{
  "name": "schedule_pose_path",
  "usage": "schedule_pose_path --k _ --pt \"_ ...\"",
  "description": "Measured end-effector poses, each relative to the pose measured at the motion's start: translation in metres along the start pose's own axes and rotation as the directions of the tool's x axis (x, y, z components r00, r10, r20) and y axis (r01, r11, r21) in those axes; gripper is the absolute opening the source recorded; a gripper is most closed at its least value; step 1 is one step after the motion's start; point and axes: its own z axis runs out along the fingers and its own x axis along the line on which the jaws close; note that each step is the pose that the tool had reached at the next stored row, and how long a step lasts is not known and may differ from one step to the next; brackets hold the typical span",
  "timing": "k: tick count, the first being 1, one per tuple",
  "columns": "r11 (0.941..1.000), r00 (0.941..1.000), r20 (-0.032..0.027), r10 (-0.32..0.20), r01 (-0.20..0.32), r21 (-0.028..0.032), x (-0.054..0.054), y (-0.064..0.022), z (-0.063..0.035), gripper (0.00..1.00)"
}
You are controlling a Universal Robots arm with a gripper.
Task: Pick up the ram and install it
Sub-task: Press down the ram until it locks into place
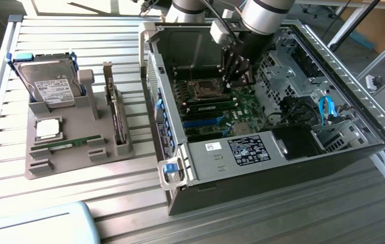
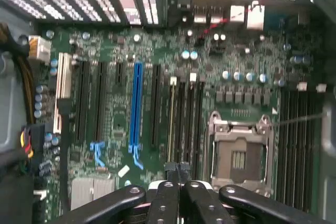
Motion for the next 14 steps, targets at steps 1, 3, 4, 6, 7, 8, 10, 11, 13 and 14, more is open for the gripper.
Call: schedule_pose_path --k 1,3,4,6,7,8,10,11,13,14 --pt "1.0 1.0 -0.0001 0.0 0.0 -0.0015 0.0 -0.0049 -0.0002 0.11" --pt "1.0 1.0 0.0003 0.0 0.0 -0.0041 0.001 -0.0141 -0.0003 0.11" --pt "1.0 1.0 0.0005 0.0 0.0 -0.0055 0.001 -0.0184 -0.0004 0.11" --pt "1.0 1.0 0.0004 0.0 0.0 -0.0069 0.001 -0.0235 -0.0008 0.11" --pt "1.0 1.0 0.0005 0.0 0.0 -0.007 0.001 -0.0235 -0.0008 0.11" --pt "1.0 1.0 0.0004 0.0 0.0 -0.007 0.001 -0.0234 -0.0008 0.11" --pt "1.0 1.0 0.0005 0.0 0.0 -0.007 0.001 -0.0234 -0.0008 0.11" --pt "1.0 1.0 0.0005 0.0 0.0 -0.007 0.001 -0.0235 -0.0008 0.11" --pt "1.0 1.0 0.0004 0.0 0.0 -0.007 0.001 -0.0235 -0.0008 0.11" --pt "1.0 1.0 0.0005 0.0 0.0 -0.007 0.001 -0.0235 -0.0008 0.11"
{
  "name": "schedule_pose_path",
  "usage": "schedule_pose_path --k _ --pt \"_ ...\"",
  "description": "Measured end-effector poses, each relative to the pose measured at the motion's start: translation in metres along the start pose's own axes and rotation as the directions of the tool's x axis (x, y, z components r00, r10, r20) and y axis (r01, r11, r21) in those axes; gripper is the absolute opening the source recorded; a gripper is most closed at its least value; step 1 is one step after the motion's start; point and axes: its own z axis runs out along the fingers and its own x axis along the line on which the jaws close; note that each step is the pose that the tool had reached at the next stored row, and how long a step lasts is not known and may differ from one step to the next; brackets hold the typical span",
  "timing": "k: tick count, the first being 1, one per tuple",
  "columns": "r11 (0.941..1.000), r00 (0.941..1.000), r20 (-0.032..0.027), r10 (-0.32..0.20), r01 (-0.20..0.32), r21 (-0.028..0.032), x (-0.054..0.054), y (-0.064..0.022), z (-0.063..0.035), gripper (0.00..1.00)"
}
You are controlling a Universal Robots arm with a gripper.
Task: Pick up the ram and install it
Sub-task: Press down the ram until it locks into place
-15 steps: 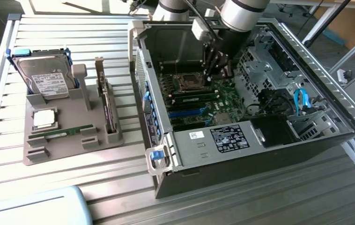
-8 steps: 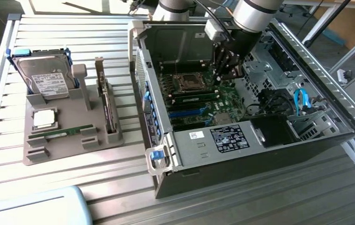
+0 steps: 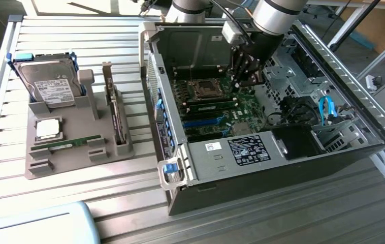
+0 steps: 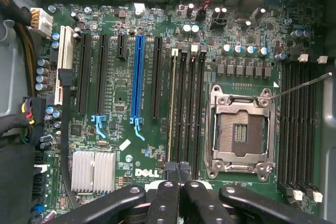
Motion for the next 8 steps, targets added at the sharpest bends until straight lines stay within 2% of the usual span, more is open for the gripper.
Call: schedule_pose_path --k 2,5,8 --pt "1.0 1.0 0.0006 0.005 -0.005 -0.0001 0.0 0.0 0.0 0.11" --pt "0.9958 0.9957 0.0078 0.092 -0.092 -0.0015 0.0 0.0 0.0004 0.11" --pt "0.9893 0.9893 0.0124 0.146 -0.146 -0.0027 0.0 -0.0001 0.0009 0.11"
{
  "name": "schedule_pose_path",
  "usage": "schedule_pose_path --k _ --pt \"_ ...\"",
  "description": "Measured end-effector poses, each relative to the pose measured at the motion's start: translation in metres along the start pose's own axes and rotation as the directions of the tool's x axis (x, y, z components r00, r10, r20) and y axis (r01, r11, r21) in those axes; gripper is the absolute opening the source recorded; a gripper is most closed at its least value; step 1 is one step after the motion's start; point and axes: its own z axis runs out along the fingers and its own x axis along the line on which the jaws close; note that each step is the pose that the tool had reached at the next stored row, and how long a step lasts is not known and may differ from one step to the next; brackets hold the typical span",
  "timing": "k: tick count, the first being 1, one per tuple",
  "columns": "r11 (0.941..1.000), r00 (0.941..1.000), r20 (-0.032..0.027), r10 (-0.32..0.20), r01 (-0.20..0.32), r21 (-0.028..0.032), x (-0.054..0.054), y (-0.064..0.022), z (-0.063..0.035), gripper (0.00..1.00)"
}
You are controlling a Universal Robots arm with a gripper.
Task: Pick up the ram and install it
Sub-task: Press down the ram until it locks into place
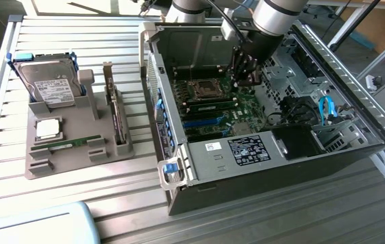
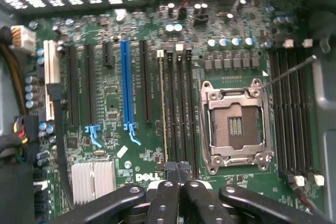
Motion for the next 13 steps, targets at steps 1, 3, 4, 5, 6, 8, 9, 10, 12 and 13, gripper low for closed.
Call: schedule_pose_path --k 1,3,4,5,6,8,9,10,12,13 --pt "0.9998 0.9998 0.0016 0.021 -0.021 -0.0003 0.0 0.0 0.0002 0.11" --pt "0.9974 0.9974 0.0055 0.072 -0.072 -0.0011 0.0 -0.0001 0.0011 0.11" --pt "0.9948 0.9948 0.0078 0.101 -0.101 -0.0016 0.0 -0.0001 0.0016 0.11" --pt "0.9899 0.9898 0.0108 0.142 -0.142 -0.0025 0.0 -0.0002 0.0024 0.11" --pt "0.984 0.9839 0.0135 0.178 -0.178 -0.0034 0.0 -0.0003 0.0032 0.11" --pt "0.9754 0.9753 0.017 0.22 -0.22 -0.0046 0.0 -0.0004 0.0043 0.11" --pt "0.9714 0.9712 0.0185 0.237 -0.237 -0.0052 0.0 -0.0004 0.0048 0.11" --pt "0.967 0.9668 0.0199 0.255 -0.255 -0.0058 0.0 -0.0005 0.0052 0.11" --pt "0.9566 0.9563 0.0229 0.291 -0.291 -0.0072 -0.0001 -0.0006 0.0062 0.11" --pt "0.9513 0.951 0.0244 0.308 -0.308 -0.0078 -0.0001 -0.0006 0.0067 0.11"
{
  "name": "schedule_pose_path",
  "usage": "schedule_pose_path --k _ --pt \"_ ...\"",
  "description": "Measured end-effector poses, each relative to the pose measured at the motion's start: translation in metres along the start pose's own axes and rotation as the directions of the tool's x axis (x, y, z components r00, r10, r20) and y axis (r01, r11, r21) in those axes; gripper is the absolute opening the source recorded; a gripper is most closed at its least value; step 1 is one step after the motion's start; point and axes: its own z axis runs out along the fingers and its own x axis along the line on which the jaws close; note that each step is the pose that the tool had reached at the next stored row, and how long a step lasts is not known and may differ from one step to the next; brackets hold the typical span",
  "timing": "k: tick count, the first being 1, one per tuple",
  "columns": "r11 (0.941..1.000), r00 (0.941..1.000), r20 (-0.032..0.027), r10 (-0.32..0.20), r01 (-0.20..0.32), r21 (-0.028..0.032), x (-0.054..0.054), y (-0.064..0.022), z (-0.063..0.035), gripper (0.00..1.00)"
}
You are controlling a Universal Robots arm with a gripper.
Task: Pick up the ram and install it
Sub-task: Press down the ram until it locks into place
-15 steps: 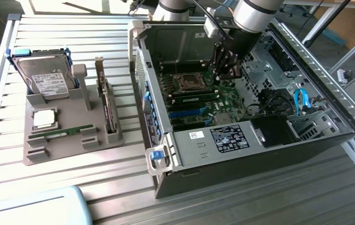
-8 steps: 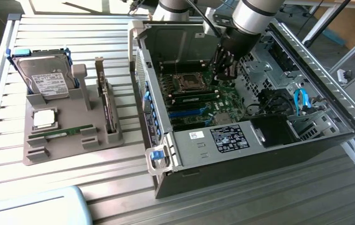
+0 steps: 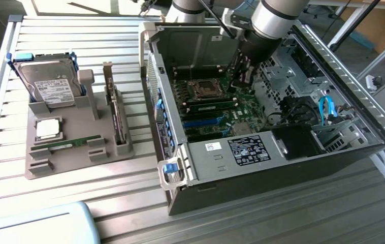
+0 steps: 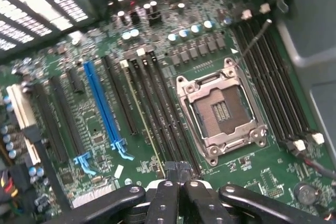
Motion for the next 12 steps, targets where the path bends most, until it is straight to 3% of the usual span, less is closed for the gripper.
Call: schedule_pose_path --k 7,12 --pt "0.9926 0.9926 0.0052 0.122 -0.122 0.0003 0.0 -0.0001 0.0003 0.11" --pt "0.9808 0.9808 0.0112 0.195 -0.195 -0.0016 0.0001 0.0004 -0.0044 0.11"
